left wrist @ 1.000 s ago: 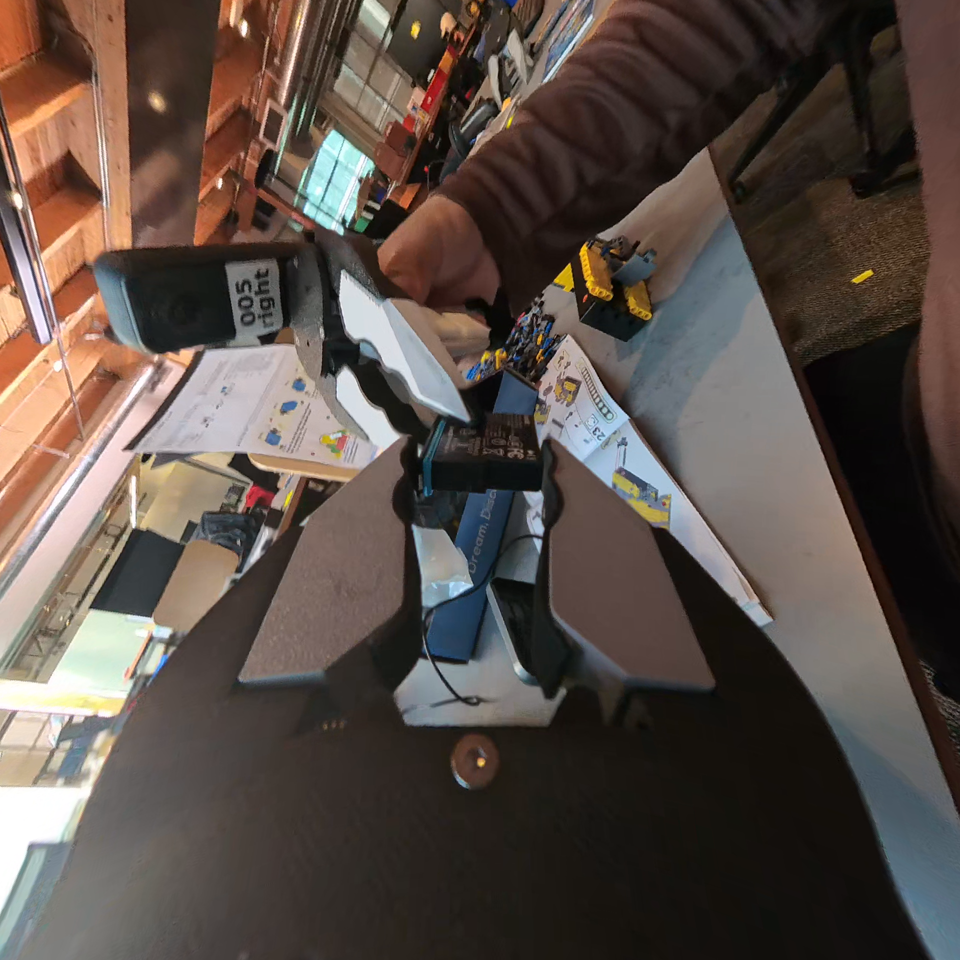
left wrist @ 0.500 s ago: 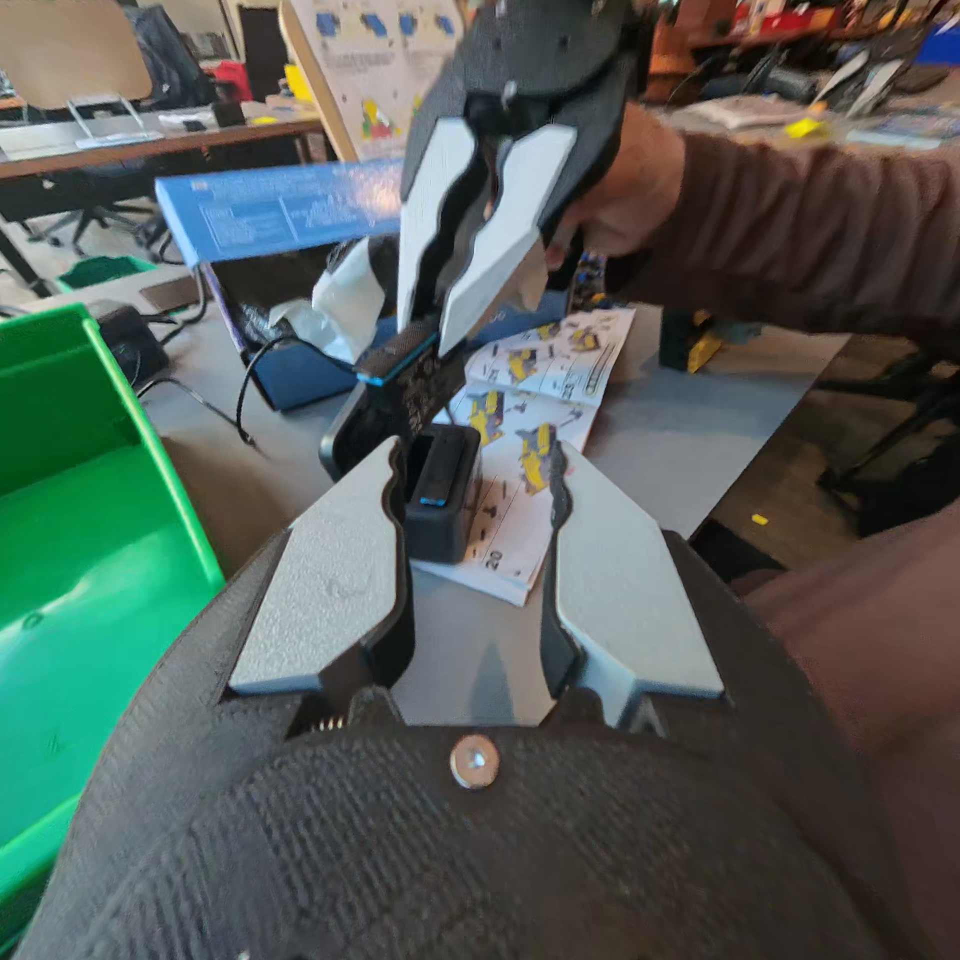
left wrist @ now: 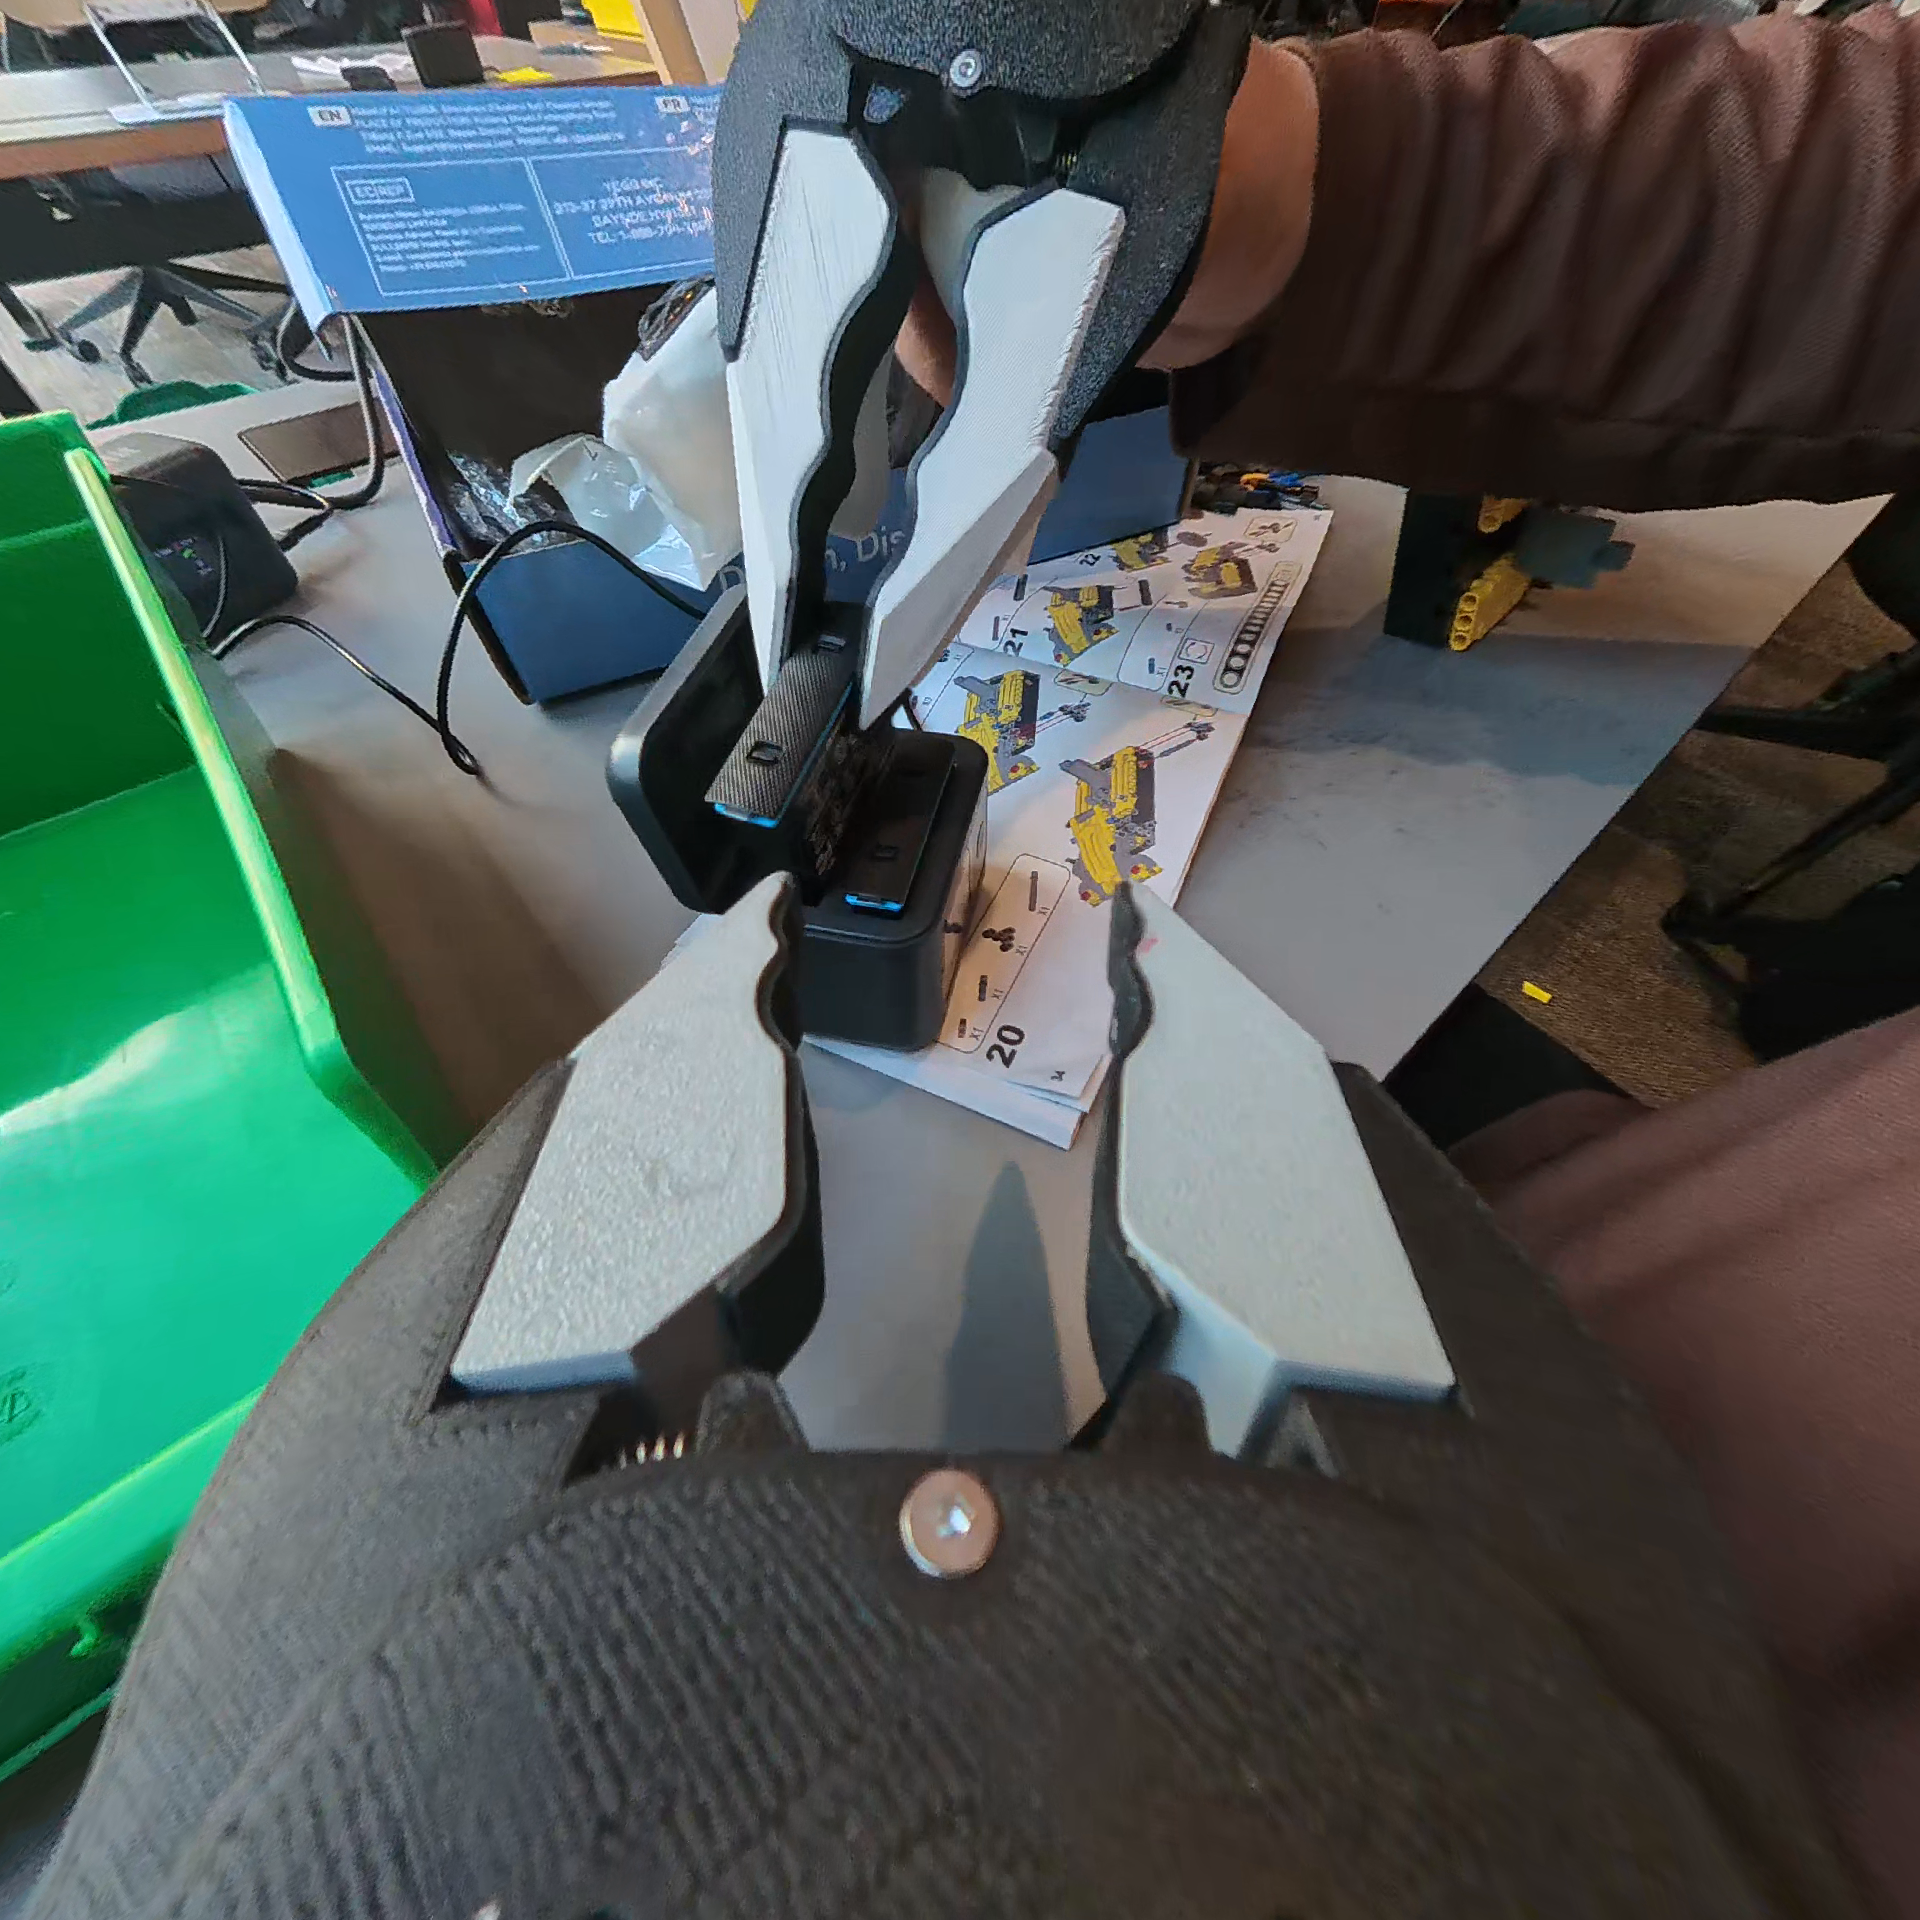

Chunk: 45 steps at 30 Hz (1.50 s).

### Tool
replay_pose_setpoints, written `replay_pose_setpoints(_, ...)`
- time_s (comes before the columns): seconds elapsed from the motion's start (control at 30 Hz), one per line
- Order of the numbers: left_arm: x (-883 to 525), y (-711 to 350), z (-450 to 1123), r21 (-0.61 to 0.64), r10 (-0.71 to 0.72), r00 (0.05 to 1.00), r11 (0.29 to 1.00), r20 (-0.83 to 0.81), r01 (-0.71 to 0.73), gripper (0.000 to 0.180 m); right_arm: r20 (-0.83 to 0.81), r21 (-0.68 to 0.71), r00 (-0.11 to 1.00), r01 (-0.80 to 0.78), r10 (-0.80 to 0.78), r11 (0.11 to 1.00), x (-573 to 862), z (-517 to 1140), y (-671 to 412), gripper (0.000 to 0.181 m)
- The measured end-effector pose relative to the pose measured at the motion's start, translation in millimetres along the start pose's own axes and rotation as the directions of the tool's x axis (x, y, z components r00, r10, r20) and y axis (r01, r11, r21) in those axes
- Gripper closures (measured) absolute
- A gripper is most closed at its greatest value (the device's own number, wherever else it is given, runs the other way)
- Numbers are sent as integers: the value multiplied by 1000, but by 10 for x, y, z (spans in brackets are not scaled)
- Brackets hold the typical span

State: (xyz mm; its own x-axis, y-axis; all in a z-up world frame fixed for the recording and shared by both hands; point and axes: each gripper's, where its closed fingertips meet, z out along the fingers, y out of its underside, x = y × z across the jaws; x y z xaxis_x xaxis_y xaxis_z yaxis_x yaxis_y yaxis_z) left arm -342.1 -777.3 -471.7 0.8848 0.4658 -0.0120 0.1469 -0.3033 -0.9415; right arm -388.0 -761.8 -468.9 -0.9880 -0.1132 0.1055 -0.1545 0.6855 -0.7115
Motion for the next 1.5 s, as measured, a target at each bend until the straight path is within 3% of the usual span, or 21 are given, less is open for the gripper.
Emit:
replay_pose_setpoints(0.53, 20, 31, 24, -5, -62, 997, 998, -41, 61, 122, 6, -26, 999, 52, -52, 998, 9, 84, 106, 167)
replay_pose_setpoints(0.7, 24, 30, 18, -5, -60, 997, 998, -38, 60, 121, 53, -35, 997, -53, 55, 998, 5, 58, 110, 164)
replay_pose_setpoints(0.8, 16, 24, 9, -4, -56, 998, 998, -34, 56, 121, 19, -4, 999, -40, 40, 999, 28, -26, 16, 161)
replay_pose_setpoints(0.97, 12, 23, 19, -6, -53, 998, 999, -37, 53, 121, -34, 14, 997, -70, 70, 997, 63, -82, -85, 175)
replay_pose_setpoints(1.07, 18, 23, 34, -6, -54, 998, 999, -40, 54, 121, -33, -16, 996, -87, 87, 996, 35, -11, -62, 175)
replay_pose_setpoints(1.2, 26, 61, 49, -20, -59, 997, 998, -39, 59, 120, -43, -84, 996, -83, 80, 993, 50, 67, 36, 162)
replay_pose_setpoints(1.5, 18, 105, 15, -22, -83, 996, 996, -41, 82, 121, 3, -158, 998, -61, 62, 986, 11, 159, 85, 162)
